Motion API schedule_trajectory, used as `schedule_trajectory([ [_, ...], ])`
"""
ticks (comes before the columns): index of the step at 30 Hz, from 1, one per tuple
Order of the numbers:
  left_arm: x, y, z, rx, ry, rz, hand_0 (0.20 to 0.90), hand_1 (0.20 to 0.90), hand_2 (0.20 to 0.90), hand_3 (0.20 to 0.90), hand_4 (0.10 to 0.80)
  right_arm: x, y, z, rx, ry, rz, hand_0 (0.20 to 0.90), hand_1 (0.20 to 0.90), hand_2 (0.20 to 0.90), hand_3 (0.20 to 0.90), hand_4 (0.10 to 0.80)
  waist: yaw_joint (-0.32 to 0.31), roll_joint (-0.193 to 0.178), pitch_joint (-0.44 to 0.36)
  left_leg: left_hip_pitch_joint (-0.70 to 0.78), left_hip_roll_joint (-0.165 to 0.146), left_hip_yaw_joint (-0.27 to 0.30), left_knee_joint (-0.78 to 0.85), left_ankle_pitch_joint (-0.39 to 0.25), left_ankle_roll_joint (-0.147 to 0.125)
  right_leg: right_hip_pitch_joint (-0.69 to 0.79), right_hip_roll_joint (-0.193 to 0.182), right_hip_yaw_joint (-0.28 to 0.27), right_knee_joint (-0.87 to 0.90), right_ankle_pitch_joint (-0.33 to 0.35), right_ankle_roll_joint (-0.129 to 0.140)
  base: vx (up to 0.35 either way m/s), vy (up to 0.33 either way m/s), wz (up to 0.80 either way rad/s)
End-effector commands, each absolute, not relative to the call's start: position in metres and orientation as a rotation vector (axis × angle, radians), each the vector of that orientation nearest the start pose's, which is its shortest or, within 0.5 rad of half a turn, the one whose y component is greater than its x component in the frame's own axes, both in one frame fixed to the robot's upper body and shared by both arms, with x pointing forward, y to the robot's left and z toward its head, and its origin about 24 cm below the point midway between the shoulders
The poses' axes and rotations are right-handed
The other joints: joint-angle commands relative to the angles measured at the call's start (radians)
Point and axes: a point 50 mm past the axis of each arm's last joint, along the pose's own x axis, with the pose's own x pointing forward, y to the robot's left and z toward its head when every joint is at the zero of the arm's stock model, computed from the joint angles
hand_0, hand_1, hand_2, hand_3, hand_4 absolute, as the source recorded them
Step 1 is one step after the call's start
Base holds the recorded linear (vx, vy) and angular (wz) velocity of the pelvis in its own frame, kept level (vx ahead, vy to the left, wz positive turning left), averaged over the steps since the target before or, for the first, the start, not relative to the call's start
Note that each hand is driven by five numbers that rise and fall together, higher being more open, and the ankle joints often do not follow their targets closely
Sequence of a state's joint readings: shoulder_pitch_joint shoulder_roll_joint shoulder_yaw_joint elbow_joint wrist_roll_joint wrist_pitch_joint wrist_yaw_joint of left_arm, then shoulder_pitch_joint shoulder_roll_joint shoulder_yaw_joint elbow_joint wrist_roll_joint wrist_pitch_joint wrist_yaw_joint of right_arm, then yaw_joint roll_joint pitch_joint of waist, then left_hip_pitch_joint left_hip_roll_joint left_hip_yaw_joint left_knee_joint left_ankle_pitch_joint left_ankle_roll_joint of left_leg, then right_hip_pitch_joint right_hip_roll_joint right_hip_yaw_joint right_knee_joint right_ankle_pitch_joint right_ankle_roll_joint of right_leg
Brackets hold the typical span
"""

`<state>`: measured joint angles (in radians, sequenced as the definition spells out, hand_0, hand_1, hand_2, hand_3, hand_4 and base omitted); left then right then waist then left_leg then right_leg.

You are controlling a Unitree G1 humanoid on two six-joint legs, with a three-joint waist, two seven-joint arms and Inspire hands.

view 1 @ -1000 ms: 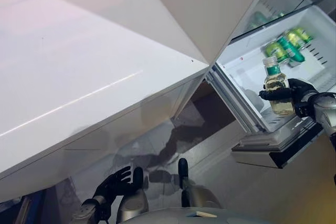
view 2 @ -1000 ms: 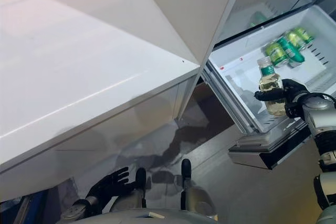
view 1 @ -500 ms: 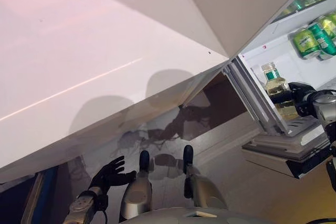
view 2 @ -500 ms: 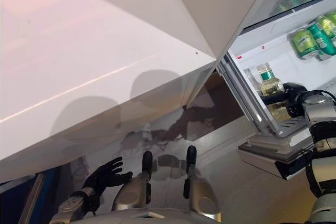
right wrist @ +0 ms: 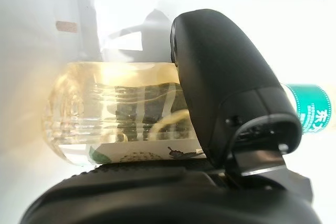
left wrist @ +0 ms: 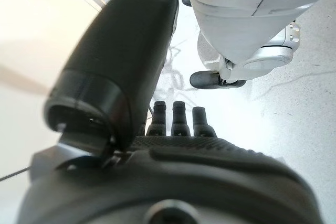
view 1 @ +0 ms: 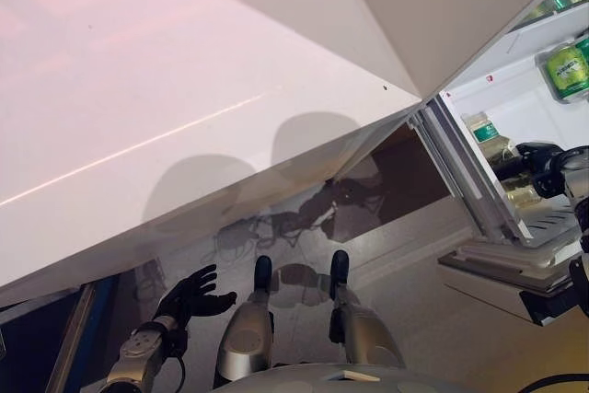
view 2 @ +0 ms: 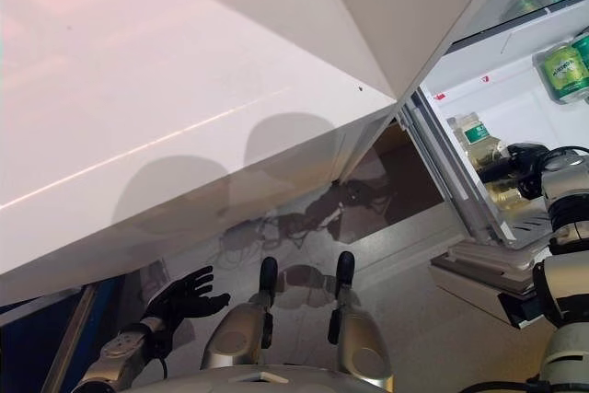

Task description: Put drinks into fridge and close the fridge

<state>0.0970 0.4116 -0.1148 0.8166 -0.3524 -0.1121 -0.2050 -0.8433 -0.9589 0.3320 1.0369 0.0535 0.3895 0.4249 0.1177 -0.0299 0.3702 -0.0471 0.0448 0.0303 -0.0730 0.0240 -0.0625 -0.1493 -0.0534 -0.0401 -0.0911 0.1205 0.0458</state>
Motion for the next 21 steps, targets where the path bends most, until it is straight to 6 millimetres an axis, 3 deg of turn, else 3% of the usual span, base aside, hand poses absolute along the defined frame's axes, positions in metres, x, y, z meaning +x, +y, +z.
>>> schedule_trajectory([
  [1, 0.1309, 0.2803, -0.1046, 0.097, 0.811, -0.009, 0.9, 0.9, 0.9, 0.9, 0.8, 0.32, -0.4108, 0.2075, -0.767, 0.633, -0.317, 0.3, 0.3, 0.3, 0.2, 0.1, 0.016, 0.003, -0.054, -0.124, -0.088, -0.051, 0.011, 0.024, 0.058, -0.031, 0.065, -0.044, 0.071, -0.057, 0.022, 0.0, 0.0, 0.0],
  [3, 0.1321, 0.2803, -0.1041, 0.094, 0.809, -0.009, 0.9, 0.9, 0.9, 0.9, 0.8, 0.3204, -0.4103, 0.2069, -0.77, 0.632, -0.316, 0.3, 0.3, 0.3, 0.2, 0.1, 0.015, 0.005, -0.055, -0.125, -0.089, -0.05, 0.01, 0.025, 0.059, -0.034, 0.065, -0.044, 0.072, -0.057, 0.021, -0.001, 0.004, 0.03],
  [4, 0.1324, 0.2799, -0.1044, 0.094, 0.809, -0.009, 0.9, 0.9, 0.9, 0.9, 0.8, 0.321, -0.4099, 0.2061, -0.77, 0.628, -0.321, 0.401, 0.401, 0.401, 0.318, 0.218, 0.015, 0.006, -0.055, -0.125, -0.09, -0.05, 0.01, 0.025, 0.059, -0.035, 0.065, -0.044, 0.072, -0.056, 0.022, 0.0, 0.0, 0.0],
  [5, 0.1325, 0.2796, -0.1043, 0.094, 0.809, -0.008, 0.9, 0.9, 0.9, 0.9, 0.8, 0.3212, -0.4097, 0.206, -0.769, 0.626, -0.32, 0.46, 0.46, 0.46, 0.387, 0.287, 0.015, 0.006, -0.056, -0.125, -0.09, -0.05, 0.01, 0.025, 0.06, -0.035, 0.065, -0.044, 0.072, -0.056, 0.021, 0.0, 0.0, 0.0],
  [7, 0.1331, 0.2794, -0.1041, 0.094, 0.811, -0.006, 0.9, 0.9, 0.9, 0.9, 0.8, 0.3223, -0.4082, 0.2056, -0.771, 0.627, -0.321, 0.804, 0.804, 0.804, 0.787, 0.687, 0.015, 0.005, -0.058, -0.126, -0.091, -0.05, 0.01, 0.026, 0.059, -0.035, 0.065, -0.043, 0.072, -0.056, 0.021, 0.0, 0.0, 0.0],
  [8, 0.1336, 0.279, -0.104, 0.093, 0.811, -0.006, 0.9, 0.9, 0.9, 0.9, 0.8, 0.3224, -0.4082, 0.2055, -0.77, 0.627, -0.322, 0.9, 0.9, 0.9, 0.9, 0.8, 0.015, 0.005, -0.059, -0.127, -0.091, -0.05, 0.011, 0.026, 0.059, -0.037, 0.066, -0.043, 0.073, -0.056, 0.021, 0.0, 0.0, 0.0],
  [21, 0.137, 0.2746, -0.1013, 0.099, 0.834, -0.004, 0.9, 0.9, 0.9, 0.9, 0.8, 0.3212, -0.4096, 0.2012, -0.741, 0.592, -0.38, 0.9, 0.9, 0.9, 0.9, 0.8, 0.013, 0.0, -0.083, -0.114, -0.093, -0.048, 0.012, 0.02, 0.063, -0.024, 0.065, -0.037, 0.061, -0.051, 0.025, 0.009, -0.004, 0.0],
])
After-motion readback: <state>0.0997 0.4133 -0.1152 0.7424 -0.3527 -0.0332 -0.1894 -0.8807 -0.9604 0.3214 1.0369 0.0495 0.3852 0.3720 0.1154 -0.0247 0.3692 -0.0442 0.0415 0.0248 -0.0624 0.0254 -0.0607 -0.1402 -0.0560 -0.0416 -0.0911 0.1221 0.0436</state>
